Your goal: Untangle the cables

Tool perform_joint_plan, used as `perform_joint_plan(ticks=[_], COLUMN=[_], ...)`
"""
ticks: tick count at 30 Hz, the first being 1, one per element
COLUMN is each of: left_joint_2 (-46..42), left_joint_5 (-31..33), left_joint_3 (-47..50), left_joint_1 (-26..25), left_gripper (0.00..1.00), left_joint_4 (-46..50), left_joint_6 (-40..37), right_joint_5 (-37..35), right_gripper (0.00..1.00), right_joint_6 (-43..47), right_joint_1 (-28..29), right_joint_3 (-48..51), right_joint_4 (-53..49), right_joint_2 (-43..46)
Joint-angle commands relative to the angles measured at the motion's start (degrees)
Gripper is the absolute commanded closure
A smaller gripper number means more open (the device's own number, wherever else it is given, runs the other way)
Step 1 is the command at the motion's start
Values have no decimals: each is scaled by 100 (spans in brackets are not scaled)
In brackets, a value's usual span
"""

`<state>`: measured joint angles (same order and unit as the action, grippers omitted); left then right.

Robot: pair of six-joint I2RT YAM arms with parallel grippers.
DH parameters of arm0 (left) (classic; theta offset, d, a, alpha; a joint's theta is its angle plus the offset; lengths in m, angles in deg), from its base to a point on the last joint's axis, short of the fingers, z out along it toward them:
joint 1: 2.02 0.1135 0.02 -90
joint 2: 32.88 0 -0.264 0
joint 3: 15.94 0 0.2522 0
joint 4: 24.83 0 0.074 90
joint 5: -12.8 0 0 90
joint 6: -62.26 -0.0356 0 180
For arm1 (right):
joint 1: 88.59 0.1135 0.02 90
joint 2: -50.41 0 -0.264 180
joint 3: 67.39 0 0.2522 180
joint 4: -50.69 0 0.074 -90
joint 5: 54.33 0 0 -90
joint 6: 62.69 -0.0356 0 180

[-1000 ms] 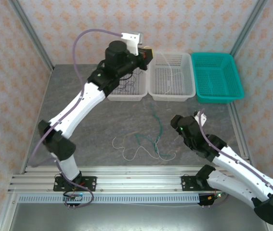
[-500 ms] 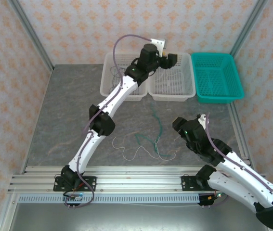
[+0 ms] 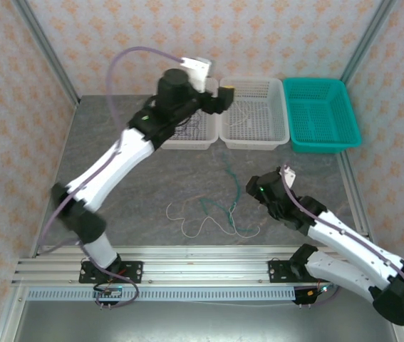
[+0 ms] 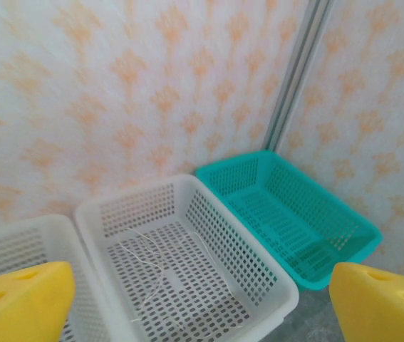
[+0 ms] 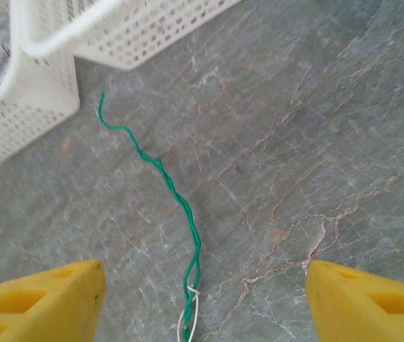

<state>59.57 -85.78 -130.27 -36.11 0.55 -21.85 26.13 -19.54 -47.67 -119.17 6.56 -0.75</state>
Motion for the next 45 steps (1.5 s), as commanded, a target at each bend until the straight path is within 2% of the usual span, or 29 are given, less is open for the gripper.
perform_joint_plan(ticks=[1, 6, 9, 11, 13, 17, 21, 27, 32, 38, 40, 42, 45], left_joint_2=[-1009, -2614, -3465, -3874, -4120, -4138, -4033, -3457, -2594, -1983, -1870, -1831, -1884], left_joint_5=[747, 1726, 1912, 1753, 1256, 582, 172, -28, -310, -287, -236, -199, -47], left_joint_3=[1036, 2902, 4100, 4809, 5522, 6547, 7269, 7322, 7012, 6977, 6981, 6981, 6939], left_joint_1=[7, 7, 7, 7, 7, -18, -28, -28, -32, -81, -85, -81, -81], left_gripper=[9, 9, 11, 12, 12, 14, 14, 15, 16, 38, 56, 72, 89], left_joint_4=[434, 1771, 2429, 2667, 2669, 2484, 1697, 1093, 881, 626, 672, 699, 858], left_joint_6=[344, 2005, 3277, 4012, 4555, 5410, 5602, 5367, 5023, 5089, 5096, 5111, 5068], right_joint_5=[516, 1973, 2104, 2160, 2236, 2369, 2656, 2661, 2893, 2760, 2769, 2736, 2614], right_gripper=[25, 25, 26, 29, 30, 27, 25, 24, 29, 33, 41, 53, 64], right_joint_6=[580, 1122, 1279, 1559, 1936, 2629, 3307, 4255, 4749, 4522, 4427, 4310, 4180], right_joint_1=[-19, 15, 195, 315, 475, 677, 784, 890, 917, 926, 926, 926, 926], right_joint_3=[-419, -700, -779, -781, -796, -711, -400, 65, -296, -417, -368, -313, -267], right_joint_4=[366, 963, 1149, 1344, 1543, 1943, 2533, 3468, 3095, 2973, 3032, 3080, 3056], right_joint_2=[-469, -1265, -1557, -1635, -1878, -2046, -2063, -2146, -2797, -3463, -3540, -3576, -3603])
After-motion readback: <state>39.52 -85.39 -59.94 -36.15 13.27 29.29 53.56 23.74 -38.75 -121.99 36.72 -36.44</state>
